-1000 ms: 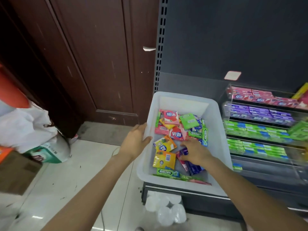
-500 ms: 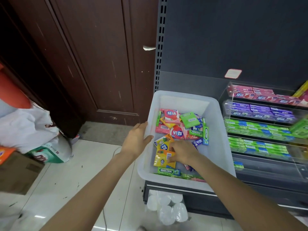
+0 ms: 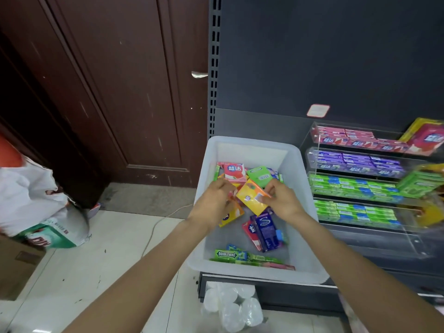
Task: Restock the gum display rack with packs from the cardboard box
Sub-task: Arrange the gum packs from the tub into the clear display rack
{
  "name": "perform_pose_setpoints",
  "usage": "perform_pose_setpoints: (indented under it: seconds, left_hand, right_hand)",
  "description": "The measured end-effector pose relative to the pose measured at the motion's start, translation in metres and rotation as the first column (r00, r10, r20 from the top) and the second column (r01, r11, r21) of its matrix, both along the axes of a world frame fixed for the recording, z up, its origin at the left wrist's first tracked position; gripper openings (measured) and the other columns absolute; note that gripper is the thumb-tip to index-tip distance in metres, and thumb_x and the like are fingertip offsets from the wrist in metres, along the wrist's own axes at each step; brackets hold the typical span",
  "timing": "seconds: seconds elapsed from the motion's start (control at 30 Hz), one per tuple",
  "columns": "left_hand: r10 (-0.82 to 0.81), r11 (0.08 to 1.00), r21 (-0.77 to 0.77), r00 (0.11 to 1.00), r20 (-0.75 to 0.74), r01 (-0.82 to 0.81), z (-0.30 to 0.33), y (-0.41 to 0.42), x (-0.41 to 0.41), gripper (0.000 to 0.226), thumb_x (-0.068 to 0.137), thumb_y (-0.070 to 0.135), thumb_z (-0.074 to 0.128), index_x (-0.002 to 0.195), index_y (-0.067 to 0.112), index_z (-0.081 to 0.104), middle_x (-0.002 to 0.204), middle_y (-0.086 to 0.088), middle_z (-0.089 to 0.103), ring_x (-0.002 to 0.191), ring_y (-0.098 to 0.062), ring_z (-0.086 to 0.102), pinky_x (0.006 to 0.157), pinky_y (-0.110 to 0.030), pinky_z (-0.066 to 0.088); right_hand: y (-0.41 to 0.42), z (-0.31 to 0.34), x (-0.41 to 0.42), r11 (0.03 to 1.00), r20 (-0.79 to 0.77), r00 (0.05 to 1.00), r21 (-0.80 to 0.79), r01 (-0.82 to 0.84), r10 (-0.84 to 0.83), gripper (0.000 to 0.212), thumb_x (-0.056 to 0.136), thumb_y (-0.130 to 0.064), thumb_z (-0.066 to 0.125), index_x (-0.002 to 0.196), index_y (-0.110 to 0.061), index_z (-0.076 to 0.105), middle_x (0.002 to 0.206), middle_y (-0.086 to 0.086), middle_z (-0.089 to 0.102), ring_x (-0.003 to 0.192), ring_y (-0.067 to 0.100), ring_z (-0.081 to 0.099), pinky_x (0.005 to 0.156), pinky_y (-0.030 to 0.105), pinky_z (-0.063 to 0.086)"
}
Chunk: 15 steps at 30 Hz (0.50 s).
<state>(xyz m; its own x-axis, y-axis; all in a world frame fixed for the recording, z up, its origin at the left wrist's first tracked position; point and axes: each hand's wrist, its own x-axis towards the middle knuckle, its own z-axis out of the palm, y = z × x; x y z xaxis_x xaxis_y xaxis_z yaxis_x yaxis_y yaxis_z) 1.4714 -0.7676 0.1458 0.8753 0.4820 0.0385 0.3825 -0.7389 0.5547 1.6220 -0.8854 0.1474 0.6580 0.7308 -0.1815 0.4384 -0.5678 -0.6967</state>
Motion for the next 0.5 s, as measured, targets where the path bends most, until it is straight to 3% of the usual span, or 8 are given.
perform_pose_setpoints:
  seconds: [0.07, 0.13, 0.2, 0.27, 0.4, 0.5]
  left_hand:
    - [-0.028, 0.998, -0.057, 0.995, -0.098, 0.022, -0.007, -0.005, 0.018, 0.041, 0.088, 0.008, 0.055, 0.128, 0.006, 0.051, 0.131, -0.010, 0.045, 0.122, -0.026, 0.043, 0.098, -0.030, 0.036]
    - [-0.022, 0.996, -0.084, 0.979, -0.204, 0.005, -0.019, -0.006, 0.033, 0.048, 0.087, 0.012, 0.057, 0.133, 0.008, 0.046, 0.134, -0.011, 0.043, 0.124, -0.028, 0.042, 0.102, -0.034, 0.038]
    - [-0.004, 0.998, -0.059, 0.944, -0.331, -0.017, -0.029, -0.005, 0.042, 0.056, 0.088, 0.019, 0.058, 0.139, 0.010, 0.037, 0.137, -0.011, 0.040, 0.126, -0.029, 0.041, 0.104, -0.037, 0.037]
    - [0.014, 1.000, -0.007, 0.906, -0.423, -0.019, -0.037, -0.004, 0.046, 0.063, 0.086, 0.024, 0.061, 0.141, 0.011, 0.032, 0.138, -0.011, 0.037, 0.126, -0.030, 0.040, 0.104, -0.038, 0.037]
    - [0.075, 0.992, 0.126, 0.865, -0.496, -0.014, -0.046, -0.005, 0.050, 0.064, 0.083, 0.024, 0.066, 0.138, 0.013, 0.034, 0.137, -0.010, 0.033, 0.129, -0.031, 0.034, 0.104, -0.045, 0.034]
    - [0.076, 0.996, 0.083, 0.879, -0.470, -0.042, -0.051, -0.005, 0.050, 0.067, 0.082, 0.029, 0.068, 0.138, 0.014, 0.033, 0.136, -0.011, 0.032, 0.129, -0.032, 0.031, 0.103, -0.048, 0.035]
  right_hand:
    - [-0.006, 0.002, 0.009, 0.996, -0.074, 0.995, 0.062, 0.069, -0.064, 0.023, 0.081, -0.011, 0.071, 0.083, -0.014, 0.049, 0.079, -0.001, 0.054, 0.080, 0.018, 0.052, 0.064, 0.027, 0.039]
    - [-0.012, 0.003, 0.016, 0.984, -0.170, 0.978, 0.111, 0.140, -0.120, 0.025, 0.080, -0.008, 0.072, 0.085, -0.017, 0.049, 0.077, -0.003, 0.056, 0.080, 0.021, 0.057, 0.074, 0.035, 0.049]
    - [-0.017, 0.004, 0.020, 0.977, -0.220, 0.965, 0.126, 0.174, -0.143, 0.028, 0.081, -0.006, 0.070, 0.102, -0.013, 0.053, 0.076, -0.002, 0.057, 0.078, 0.023, 0.058, 0.080, 0.044, 0.051]
    - [-0.021, 0.007, 0.023, 0.971, -0.249, 0.956, 0.143, 0.193, -0.153, 0.042, 0.083, -0.003, 0.067, 0.122, -0.009, 0.050, 0.076, -0.001, 0.056, 0.075, 0.021, 0.058, 0.079, 0.045, 0.051]
    - [-0.028, 0.018, 0.019, 0.956, -0.344, 0.928, 0.193, 0.219, -0.143, 0.054, 0.087, 0.006, 0.058, 0.134, -0.015, 0.041, 0.078, 0.002, 0.055, 0.067, 0.011, 0.057, 0.055, 0.020, 0.053]
    - [-0.034, 0.023, 0.014, 0.948, -0.406, 0.907, 0.226, 0.222, -0.116, 0.063, 0.089, 0.009, 0.053, 0.139, -0.025, 0.036, 0.078, 0.002, 0.053, 0.067, 0.007, 0.056, 0.049, 0.012, 0.049]
